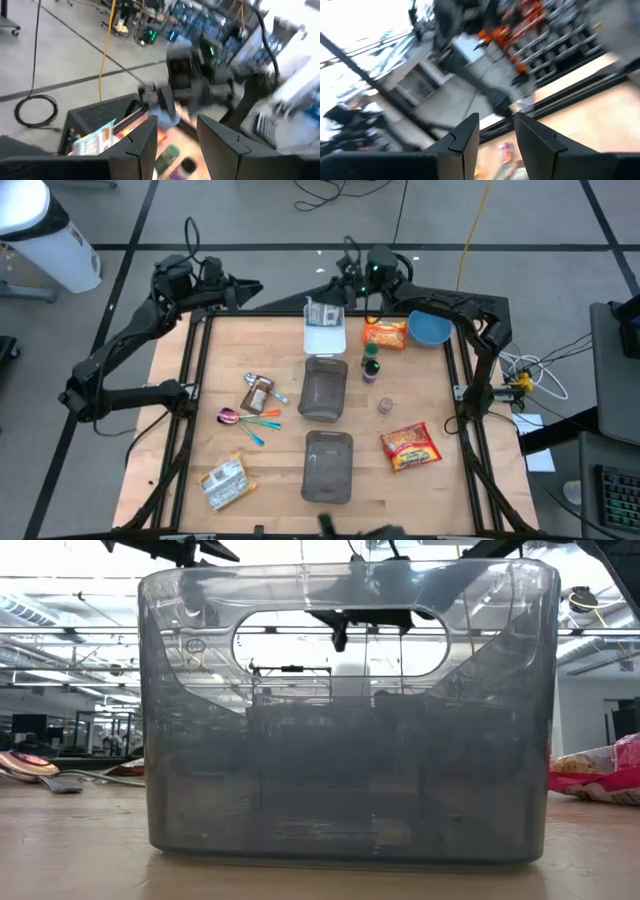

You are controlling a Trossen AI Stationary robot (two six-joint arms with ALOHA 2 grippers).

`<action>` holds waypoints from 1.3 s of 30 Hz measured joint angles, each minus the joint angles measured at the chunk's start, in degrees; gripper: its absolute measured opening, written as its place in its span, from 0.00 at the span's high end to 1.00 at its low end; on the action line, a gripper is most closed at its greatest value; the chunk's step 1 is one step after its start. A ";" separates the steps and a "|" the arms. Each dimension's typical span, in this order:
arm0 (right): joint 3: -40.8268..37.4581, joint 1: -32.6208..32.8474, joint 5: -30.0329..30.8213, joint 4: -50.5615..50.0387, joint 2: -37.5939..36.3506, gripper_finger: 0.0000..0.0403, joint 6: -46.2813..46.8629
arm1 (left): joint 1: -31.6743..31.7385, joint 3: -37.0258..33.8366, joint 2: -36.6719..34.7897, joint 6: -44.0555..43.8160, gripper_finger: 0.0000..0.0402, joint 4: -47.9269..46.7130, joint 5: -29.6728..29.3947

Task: Pick & Place Food Item
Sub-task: Put the blue patterned spoon into the bottom black bin

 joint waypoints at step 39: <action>-16.55 21.95 19.95 39.87 -0.07 0.72 21.76 | -22.57 -38.98 -31.11 -21.65 0.64 -15.66 -16.48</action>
